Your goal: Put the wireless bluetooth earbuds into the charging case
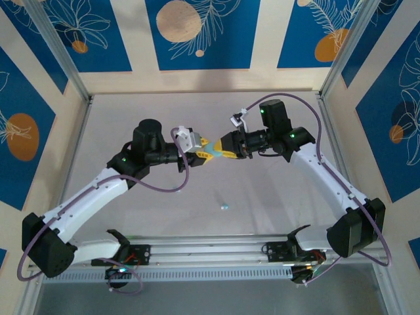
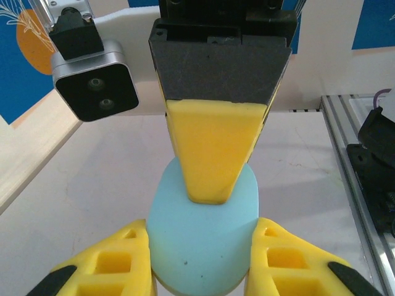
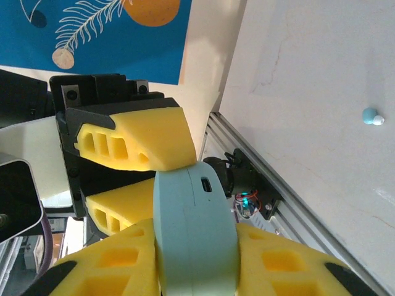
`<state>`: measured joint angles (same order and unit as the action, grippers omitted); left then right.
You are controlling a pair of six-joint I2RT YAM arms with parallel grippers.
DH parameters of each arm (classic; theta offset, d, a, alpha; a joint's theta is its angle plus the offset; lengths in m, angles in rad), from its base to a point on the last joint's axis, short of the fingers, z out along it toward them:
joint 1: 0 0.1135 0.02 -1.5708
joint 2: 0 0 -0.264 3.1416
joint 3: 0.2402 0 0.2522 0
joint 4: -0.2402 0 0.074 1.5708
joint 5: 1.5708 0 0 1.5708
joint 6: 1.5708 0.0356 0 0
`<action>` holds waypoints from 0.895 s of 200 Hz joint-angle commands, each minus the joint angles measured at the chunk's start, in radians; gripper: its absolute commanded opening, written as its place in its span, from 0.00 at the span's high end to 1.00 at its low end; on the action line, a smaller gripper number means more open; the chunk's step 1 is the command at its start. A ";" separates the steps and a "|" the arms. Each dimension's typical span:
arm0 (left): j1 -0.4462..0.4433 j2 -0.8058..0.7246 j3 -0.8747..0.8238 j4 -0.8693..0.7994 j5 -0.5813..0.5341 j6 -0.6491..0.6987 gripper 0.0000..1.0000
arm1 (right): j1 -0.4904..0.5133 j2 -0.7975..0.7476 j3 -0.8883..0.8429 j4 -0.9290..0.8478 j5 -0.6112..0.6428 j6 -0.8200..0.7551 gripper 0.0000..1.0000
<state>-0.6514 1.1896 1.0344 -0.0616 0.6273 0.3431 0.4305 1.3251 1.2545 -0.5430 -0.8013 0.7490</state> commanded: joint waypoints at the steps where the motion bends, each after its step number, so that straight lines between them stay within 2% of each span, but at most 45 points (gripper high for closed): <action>1: -0.013 -0.017 0.022 -0.015 -0.026 0.023 0.70 | 0.001 -0.025 -0.014 0.024 -0.062 0.011 0.76; 28: -0.013 -0.036 -0.016 0.043 -0.027 -0.002 0.42 | -0.014 -0.046 -0.072 0.182 -0.126 0.119 0.79; 53: 0.003 -0.074 -0.123 0.240 -0.006 -0.089 0.33 | -0.034 -0.070 -0.151 0.449 -0.213 0.300 0.80; 81: 0.029 -0.074 -0.199 0.475 0.062 -0.232 0.32 | -0.042 -0.069 -0.187 0.642 -0.276 0.441 0.80; 118: 0.030 -0.046 -0.219 0.665 0.106 -0.341 0.33 | -0.042 -0.055 -0.218 0.802 -0.306 0.560 0.79; 135: 0.029 -0.040 -0.224 0.701 0.115 -0.356 0.35 | -0.042 -0.050 -0.232 0.869 -0.306 0.611 0.79; 179: 0.029 -0.024 -0.214 0.691 0.147 -0.364 0.43 | -0.038 -0.044 -0.239 0.908 -0.297 0.645 0.78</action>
<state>-0.6304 1.1515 0.8215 0.5789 0.7197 0.0078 0.3904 1.2797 1.0290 0.2909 -1.0748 1.3380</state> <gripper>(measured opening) 0.595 0.282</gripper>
